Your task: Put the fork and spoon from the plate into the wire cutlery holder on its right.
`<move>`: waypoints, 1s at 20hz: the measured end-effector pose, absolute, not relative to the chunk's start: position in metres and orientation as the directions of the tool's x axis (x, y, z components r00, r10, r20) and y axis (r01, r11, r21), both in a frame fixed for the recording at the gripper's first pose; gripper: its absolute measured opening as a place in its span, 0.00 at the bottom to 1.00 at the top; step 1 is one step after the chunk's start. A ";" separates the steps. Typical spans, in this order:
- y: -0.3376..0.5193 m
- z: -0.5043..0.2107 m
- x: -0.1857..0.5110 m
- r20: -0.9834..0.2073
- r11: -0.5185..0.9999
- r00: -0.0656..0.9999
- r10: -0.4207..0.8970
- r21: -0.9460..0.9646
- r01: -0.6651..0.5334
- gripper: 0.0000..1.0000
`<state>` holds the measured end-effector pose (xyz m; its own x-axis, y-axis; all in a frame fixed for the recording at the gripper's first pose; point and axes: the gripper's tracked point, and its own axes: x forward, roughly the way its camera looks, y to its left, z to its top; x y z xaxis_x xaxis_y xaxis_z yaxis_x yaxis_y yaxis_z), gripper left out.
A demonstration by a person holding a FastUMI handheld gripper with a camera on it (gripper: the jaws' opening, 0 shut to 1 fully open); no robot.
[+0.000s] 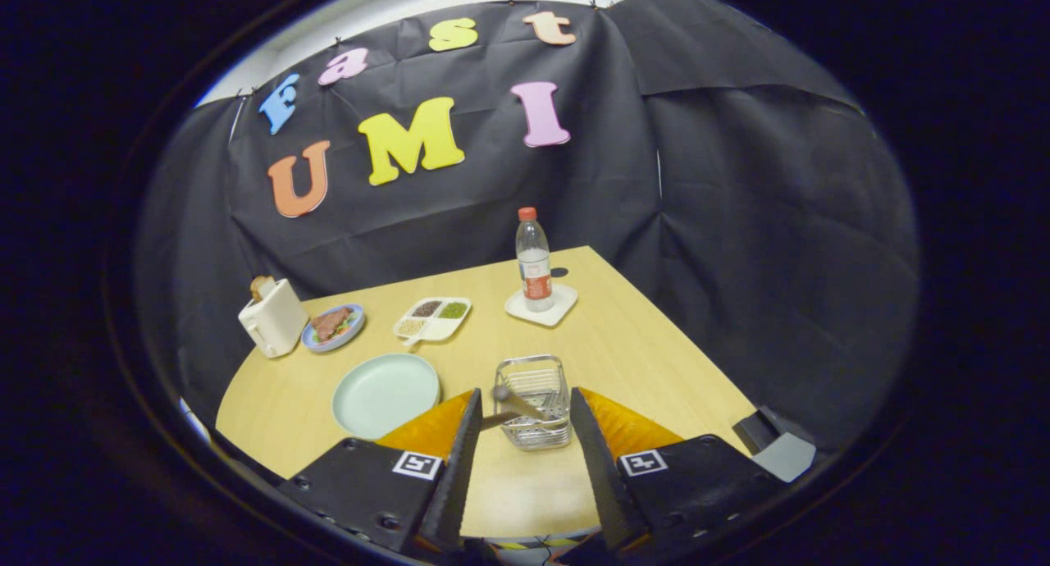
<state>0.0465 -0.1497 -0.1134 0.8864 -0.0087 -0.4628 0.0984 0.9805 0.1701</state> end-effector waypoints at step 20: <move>-0.079 -0.015 -0.020 -0.117 0.995 0.993 -0.008 0.099 0.020 0.91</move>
<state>-0.0204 -0.0795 -0.0145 0.9931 -0.0079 -0.1169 0.0196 0.9949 0.0992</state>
